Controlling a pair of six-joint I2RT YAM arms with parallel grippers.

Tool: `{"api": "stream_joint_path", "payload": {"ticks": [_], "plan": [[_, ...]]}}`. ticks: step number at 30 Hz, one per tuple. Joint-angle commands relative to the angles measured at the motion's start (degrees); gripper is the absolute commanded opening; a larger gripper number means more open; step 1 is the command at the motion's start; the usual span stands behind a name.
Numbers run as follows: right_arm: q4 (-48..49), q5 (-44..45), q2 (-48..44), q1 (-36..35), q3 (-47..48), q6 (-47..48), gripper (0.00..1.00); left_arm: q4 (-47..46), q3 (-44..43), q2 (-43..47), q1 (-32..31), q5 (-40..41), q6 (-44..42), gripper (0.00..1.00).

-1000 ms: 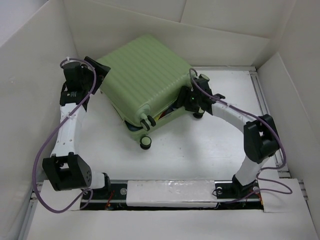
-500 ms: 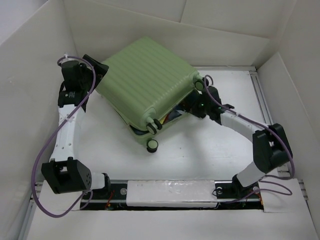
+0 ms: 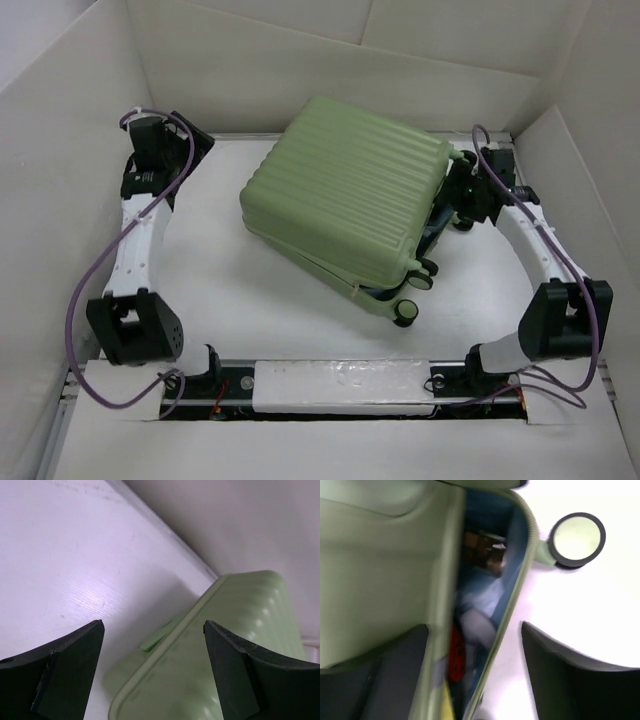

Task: Pack the luggage

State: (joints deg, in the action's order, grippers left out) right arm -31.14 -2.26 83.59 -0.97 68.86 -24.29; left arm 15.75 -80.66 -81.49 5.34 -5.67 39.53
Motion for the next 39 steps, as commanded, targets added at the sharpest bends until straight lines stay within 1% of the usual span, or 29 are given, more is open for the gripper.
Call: {"api": "stream_joint_path", "payload": {"ticks": [1,3,4,5,7,8,9,10,11,13,14,16,19,20,22,23,24,25,26,27,28,30,31,33,34,35,36,38,39], "plan": [[-2.7,-0.9,-6.8,2.4,4.3,-0.8,0.73,-2.0,-0.7,-6.9,-0.2,-4.6,-0.6,0.77],[-3.3,1.6,-8.4,6.0,3.5,-2.8,0.54,-4.6,0.0,-9.3,-0.2,-6.5,0.1,0.76],[-3.8,2.2,-8.9,6.9,2.6,-3.6,0.33,-4.6,-0.7,-12.2,-0.2,-7.1,0.1,0.76],[-3.8,2.2,-8.9,9.1,1.6,-5.0,0.2,-5.2,-1.2,-13.8,-0.2,-9.2,0.1,0.76],[-3.8,1.1,-8.9,11.3,-1.3,-5.6,0.04,-5.2,-4.8,-17.4,-1.4,-11.2,-0.7,0.76],[-3.1,1.1,-8.9,12.1,-2.4,-6.4,0.0,-4.3,-6.5,-21.4,-3.0,-12.2,-1.6,0.76],[-2.2,1.1,-8.4,13.5,-3.5,-7.1,0.0,-2.8,-8.4,-23.3,-4.1,-13.1,-3.0,0.76],[-1.6,1.1,-8.4,13.5,-5.2,-7.1,0.0,-1.5,-13.1,-25.4,-5.3,-13.8,-5.1,0.76],[-0.4,0.6,-6.7,13.5,-5.8,-7.1,0.0,-0.4,-15.3,-29.2,-7.6,-13.8,-5.9,0.76],[-0.4,0.1,-4.6,12.7,-6.5,-7.1,0.0,1.4,-18.6,-31.5,-9.6,-14.6,-6.7,0.76],[-0.4,0.1,-3.4,12.1,-7.2,-7.1,0.0,0.4,-18.7,-32.1,-10.3,-14.6,-6.7,0.76],[1.1,-0.6,-0.8,8.8,-7.8,-7.1,0.0,-3.9,-16.2,-32.1,-11.0,-17.2,-4.8,0.74],[5.7,-2.7,2.4,4.3,-7.8,-5.8,0.0,-6.8,-10.1,-30.0,-11.5,-19.1,-2.8,0.73],[5.7,-3.7,3.6,0.7,-5.5,-5.8,0.0,-8.4,-6.3,-29.0,-12.4,-19.1,-2.8,0.73],[7.8,-6.3,8.0,-3.1,-2.8,-3.5,0.0,-9.7,-2.4,-25.5,-13.9,-19.1,-2.8,0.73],[7.8,-7.0,10.0,-7.1,-0.6,-2.8,0.0,-10.7,1.8,-24.1,-14.4,-19.1,-2.8,0.72],[6.5,-8.8,12.2,-9.1,4.7,-1.7,0.0,-10.7,4.0,-22.7,-14.9,-19.1,-2.8,0.72],[5.8,-9.9,16.3,-11.0,7.3,-0.8,0.0,-10.7,6.1,-19.4,-15.4,-19.1,-3.5,0.72],[5.3,-10.9,18.2,-12.9,9.8,1.0,0.0,-10.7,8.4,-17.4,-16.2,-18.5,-3.5,0.72],[5.3,-13.4,19.8,-16.0,12.2,1.7,0.0,-12.2,13.6,-15.3,-16.2,-18.5,-3.5,0.72],[5.3,-14.9,21.4,-17.4,17.0,2.5,0.0,-12.2,16.2,-10.8,-16.2,-18.5,-3.5,0.72],[5.8,-18.2,26.5,-20.5,21.9,3.7,0.0,-12.2,21.3,-6.2,-16.2,-16.7,-2.8,0.72],[5.8,-21.6,28.4,-21.2,28.0,4.4,0.0,-12.2,26.1,-3.9,-16.2,-16.7,-1.9,0.72],[1.4,-23.9,34.7,-22.3,35.4,5.8,0.0,-11.6,30.7,3.6,-16.2,-15.8,0.2,0.72],[-0.6,-24.6,36.7,-23.4,39.4,6.4,0.0,-11.6,35.3,6.2,-16.9,-15.8,1.2,0.71],[-2.8,-25.3,38.7,-23.4,47.3,6.4,0.0,-10.7,37.1,8.8,-16.9,-15.3,3.2,0.71],[-6.7,-25.3,42.1,-24.1,51.1,7.1,0.0,-9.7,38.5,14.3,-18.9,-14.6,4.1,0.71],[-9.4,-24.2,43.8,-24.1,58.3,7.6,0.06,-5.9,40.4,19.2,-21.3,-11.7,5.7,0.71],[-9.4,-23.6,43.2,-24.1,59.0,7.6,0.17,-4.1,40.4,23.6,-22.0,-10.7,6.4,0.71]]}}
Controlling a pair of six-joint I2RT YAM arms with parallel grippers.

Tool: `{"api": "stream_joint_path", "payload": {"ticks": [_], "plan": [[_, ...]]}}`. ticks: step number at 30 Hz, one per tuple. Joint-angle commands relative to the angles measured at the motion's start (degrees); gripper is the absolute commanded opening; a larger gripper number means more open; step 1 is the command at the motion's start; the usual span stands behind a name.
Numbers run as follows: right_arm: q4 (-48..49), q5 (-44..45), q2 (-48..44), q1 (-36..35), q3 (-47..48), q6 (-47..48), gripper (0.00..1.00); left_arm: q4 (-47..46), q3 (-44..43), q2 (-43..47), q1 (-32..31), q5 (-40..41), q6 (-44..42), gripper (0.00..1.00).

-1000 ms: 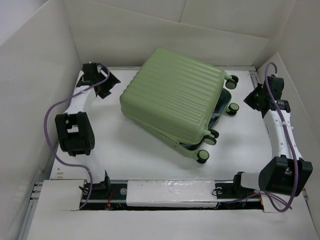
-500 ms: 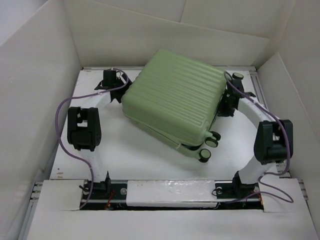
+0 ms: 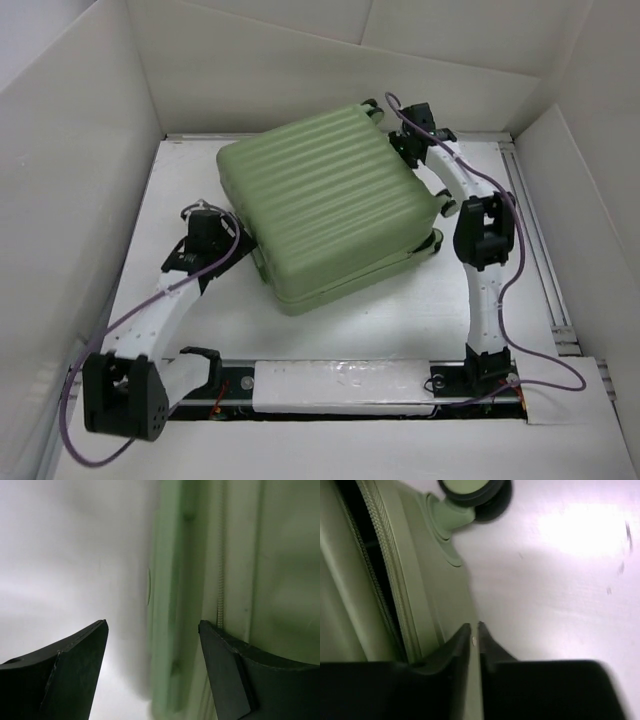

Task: Pack the luggage

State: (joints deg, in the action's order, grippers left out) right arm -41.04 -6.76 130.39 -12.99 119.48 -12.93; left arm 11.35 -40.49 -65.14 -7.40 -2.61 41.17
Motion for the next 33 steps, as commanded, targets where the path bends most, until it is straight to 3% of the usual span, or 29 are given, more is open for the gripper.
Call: {"api": "stream_joint_path", "payload": {"ticks": [1,3,4,5,7,10,12,13,16,17,18,19,21,22,24,25,29,33], "plan": [[0.5,-18.6,-4.3,-11.2,8.4,-4.3,0.25,1.9,0.2,9.4,-9.3,-12.3,4.8,0.71],[1.2,-17.8,-6.7,-8.4,8.4,-5.3,0.37,7.3,-4.0,14.0,-9.3,-8.4,4.3,0.75],[1.2,-17.8,-9.4,-7.2,8.4,-5.3,0.49,9.4,-6.7,14.7,-9.3,-6.0,3.2,0.77],[1.2,-17.8,-10.8,-4.7,8.4,-5.3,0.55,11.6,-9.8,14.7,-9.3,-0.3,1.1,0.79],[1.2,-17.1,-15.9,-2.2,8.9,-5.3,0.68,16.4,-19.8,14.7,-9.3,5.0,-1.0,0.83],[1.7,-13.9,-25.0,2.4,3.1,-4.7,0.78,15.6,-30.9,13.4,-9.3,16.2,-2.9,0.9],[2.4,-13.4,-30.4,3.0,-1.9,-3.6,0.79,12.0,-31.7,13.4,-8.8,18.5,-2.9,0.95],[2.5,-11.0,-33.5,3.0,-9.0,-3.6,0.79,9.9,-33.1,12.6,-8.8,18.5,-2.9,0.96],[6.1,-5.0,-46.9,2.3,-22.7,-3.6,0.42,5.8,-38.5,6.9,-5.4,16.6,-3.8,1.0],[6.8,-3.5,-50.2,2.3,-31.8,-4.5,0.31,4.7,-40.3,4.7,-4.3,15.3,-3.8,1.0],[7.3,-2.5,-56.8,2.3,-36.4,-6.0,0.09,3.9,-41.9,-0.3,-2.2,13.7,-4.4,1.0],[7.9,-1.6,-60.0,2.3,-40.5,-6.6,0.04,4.5,-44.0,-3.1,-0.7,10.5,-3.9,1.0],[7.4,1.5,-68.5,2.3,-51.2,-8.2,0.0,2.8,-48.6,-11.5,5.8,3.4,-2.7,1.0],[7.4,1.5,-71.0,2.3,-54.5,-8.8,0.0,2.1,-49.8,-14.6,8.3,-5.0,-1.5,0.98],[7.4,2.7,-75.3,2.3,-62.4,-9.5,0.0,0.5,-54.4,-21.0,11.8,-11.4,-0.2,0.95],[7.4,2.7,-77.5,2.3,-64.3,-10.4,0.0,1.4,-56.8,-28.3,14.1,-14.0,0.3,0.94],[11.1,-3.9,-76.6,1.6,-71.9,-12.5,0.0,7.8,-68.7,-43.4,15.0,-17.8,-2.4,0.93],[17.6,-8.0,-70.0,0.4,-74.6,-13.1,0.0,4.4,-66.1,-48.1,15.5,-25.7,-0.9,0.93]]}}
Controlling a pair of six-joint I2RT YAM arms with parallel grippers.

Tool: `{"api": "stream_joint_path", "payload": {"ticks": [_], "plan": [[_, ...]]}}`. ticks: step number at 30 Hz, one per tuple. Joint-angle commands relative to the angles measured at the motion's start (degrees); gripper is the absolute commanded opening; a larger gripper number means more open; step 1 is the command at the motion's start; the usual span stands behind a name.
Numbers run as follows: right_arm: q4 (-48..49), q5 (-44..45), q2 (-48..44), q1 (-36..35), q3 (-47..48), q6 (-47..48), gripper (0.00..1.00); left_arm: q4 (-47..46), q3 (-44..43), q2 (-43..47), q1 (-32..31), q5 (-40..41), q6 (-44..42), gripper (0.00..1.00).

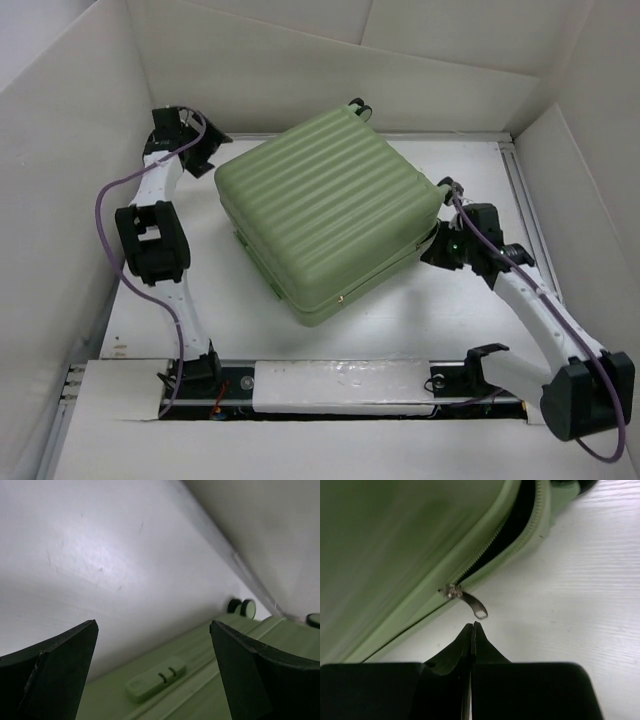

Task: Pack the luggage

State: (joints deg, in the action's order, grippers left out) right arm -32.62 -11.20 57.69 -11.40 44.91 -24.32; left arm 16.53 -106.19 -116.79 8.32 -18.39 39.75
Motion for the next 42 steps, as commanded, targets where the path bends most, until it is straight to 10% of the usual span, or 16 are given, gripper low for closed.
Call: {"api": "stream_joint_path", "payload": {"ticks": [1,17,31,33,36,38,42], "plan": [[10.6,-4.2,4.0,-1.9,0.0,-2.2,0.0,-3.0,1.9,2.8,-0.2,-10.9,1.0,0.93],[13.0,-5.9,38.7,-2.5,39.3,2.0,0.0,-18.5,48.1,29.4,-3.8,-15.9,0.9,0.89],[6.2,0.5,11.3,-1.4,16.5,3.8,0.58,7.6,23.8,51.4,1.1,11.6,-7.6,0.98],[4.9,0.5,6.8,-1.4,11.1,3.8,0.58,9.2,30.1,55.5,-0.7,10.3,-8.8,0.74],[1.8,0.5,-1.9,-2.0,5.0,3.2,0.29,10.8,46.1,64.0,-4.6,6.2,-7.2,0.15],[-2.0,1.4,-7.6,-2.0,2.9,3.2,0.05,12.5,53.3,71.1,-6.5,3.2,-6.7,0.04],[-5.2,-3.2,-13.5,-2.5,-2.1,5.2,0.0,21.7,59.7,81.4,-7.9,2.1,-5.2,0.0]]}}
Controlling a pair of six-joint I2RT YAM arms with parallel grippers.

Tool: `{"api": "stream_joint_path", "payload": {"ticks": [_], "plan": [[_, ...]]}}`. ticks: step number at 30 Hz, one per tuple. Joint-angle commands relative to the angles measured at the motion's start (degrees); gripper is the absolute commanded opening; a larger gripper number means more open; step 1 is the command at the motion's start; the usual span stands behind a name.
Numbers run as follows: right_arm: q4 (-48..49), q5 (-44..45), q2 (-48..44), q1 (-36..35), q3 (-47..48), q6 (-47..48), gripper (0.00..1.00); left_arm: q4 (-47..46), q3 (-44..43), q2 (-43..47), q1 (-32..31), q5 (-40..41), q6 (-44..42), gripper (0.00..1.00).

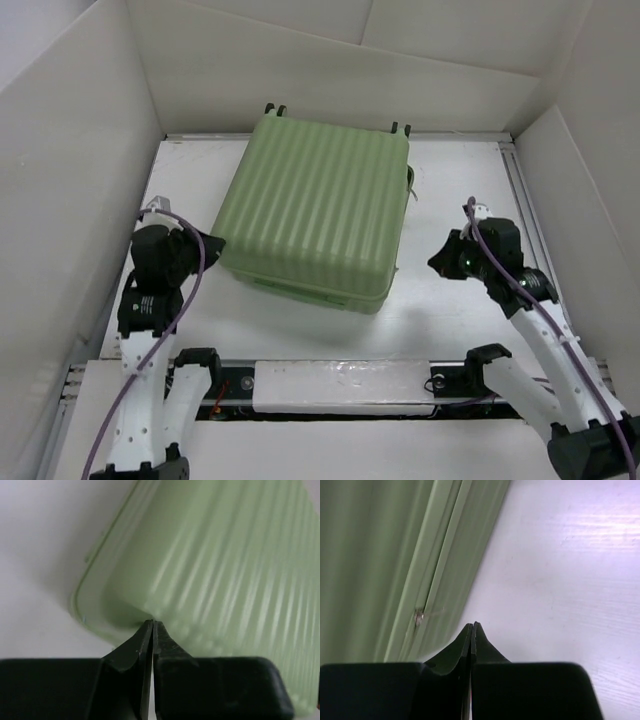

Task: Pack the luggage

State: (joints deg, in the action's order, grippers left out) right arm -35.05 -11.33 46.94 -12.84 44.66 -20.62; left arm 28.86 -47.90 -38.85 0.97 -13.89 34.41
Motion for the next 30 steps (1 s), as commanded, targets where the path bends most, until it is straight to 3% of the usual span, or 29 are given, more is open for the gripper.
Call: {"api": "stream_joint_path", "payload": {"ticks": [1,5,11,13,16,21,25,30], "plan": [[-2.7,-6.0,-3.3,-2.0,-3.7,1.5,0.0,10.8,1.9,5.2,-0.5,-3.2,0.1,0.0],[-1.1,-8.4,-3.3,-6.7,-5.5,1.5,0.0,14.0,8.5,9.4,-0.5,-10.4,1.8,0.0],[6.3,-12.5,0.9,-12.5,-7.2,2.9,0.06,4.6,17.2,12.2,-0.5,-16.1,5.3,0.03],[8.8,-11.9,3.5,-15.1,-6.4,2.9,0.07,2.9,17.2,11.6,-0.5,-13.6,5.3,0.04],[13.5,-11.1,6.2,-17.6,-5.8,1.7,0.07,-1.9,16.5,7.2,-0.5,-11.6,4.8,0.1],[22.6,-7.6,10.8,-25.3,-6.9,-4.7,0.06,-17.4,18.8,-5.1,-0.5,-13.5,4.8,0.1],[25.3,-1.2,14.1,-29.5,-5.6,-7.5,0.06,-28.0,15.7,-11.1,-0.5,-14.1,3.5,0.1],[27.2,6.0,19.1,-33.6,-1.3,-8.0,0.06,-30.4,11.6,-12.1,-0.5,-15.7,0.8,0.1]]}}
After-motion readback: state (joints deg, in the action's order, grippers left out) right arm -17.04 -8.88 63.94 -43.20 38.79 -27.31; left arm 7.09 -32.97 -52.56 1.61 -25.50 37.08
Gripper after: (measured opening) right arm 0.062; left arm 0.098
